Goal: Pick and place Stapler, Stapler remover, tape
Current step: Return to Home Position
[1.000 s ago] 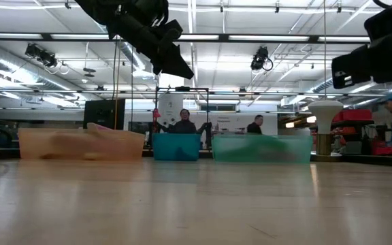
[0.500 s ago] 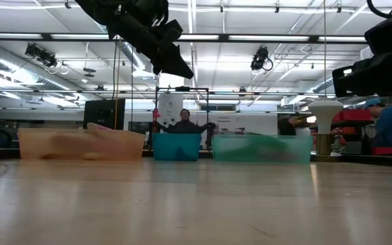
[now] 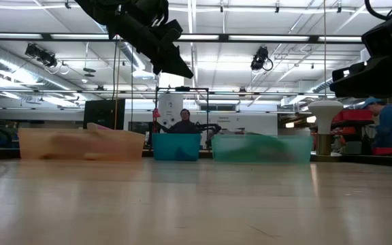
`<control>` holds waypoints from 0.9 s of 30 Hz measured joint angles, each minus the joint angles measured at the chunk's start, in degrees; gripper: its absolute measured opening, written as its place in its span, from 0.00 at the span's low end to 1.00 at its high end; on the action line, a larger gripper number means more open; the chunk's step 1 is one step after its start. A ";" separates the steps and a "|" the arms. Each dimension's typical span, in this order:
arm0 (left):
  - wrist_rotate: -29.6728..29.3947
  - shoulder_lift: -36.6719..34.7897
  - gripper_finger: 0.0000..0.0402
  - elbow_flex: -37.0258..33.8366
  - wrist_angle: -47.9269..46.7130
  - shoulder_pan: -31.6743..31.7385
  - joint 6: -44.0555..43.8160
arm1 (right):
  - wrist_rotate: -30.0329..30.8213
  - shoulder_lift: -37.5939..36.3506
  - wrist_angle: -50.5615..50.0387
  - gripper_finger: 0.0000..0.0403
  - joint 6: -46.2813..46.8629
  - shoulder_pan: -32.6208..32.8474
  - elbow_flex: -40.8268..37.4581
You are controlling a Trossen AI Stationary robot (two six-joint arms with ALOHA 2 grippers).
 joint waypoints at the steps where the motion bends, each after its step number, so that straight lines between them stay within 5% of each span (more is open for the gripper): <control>1: -0.01 0.00 0.02 0.00 0.00 0.00 -0.01 | 0.00 0.00 0.00 0.03 -0.30 0.00 0.00; 14: 0.11 0.00 0.00 0.00 0.30 -1.37 -0.01 | -0.09 0.00 0.07 0.06 -0.44 0.00 0.00; 27: 0.17 0.00 0.00 0.00 0.94 -11.88 -0.05 | -0.13 0.00 0.11 0.06 -0.44 0.00 0.00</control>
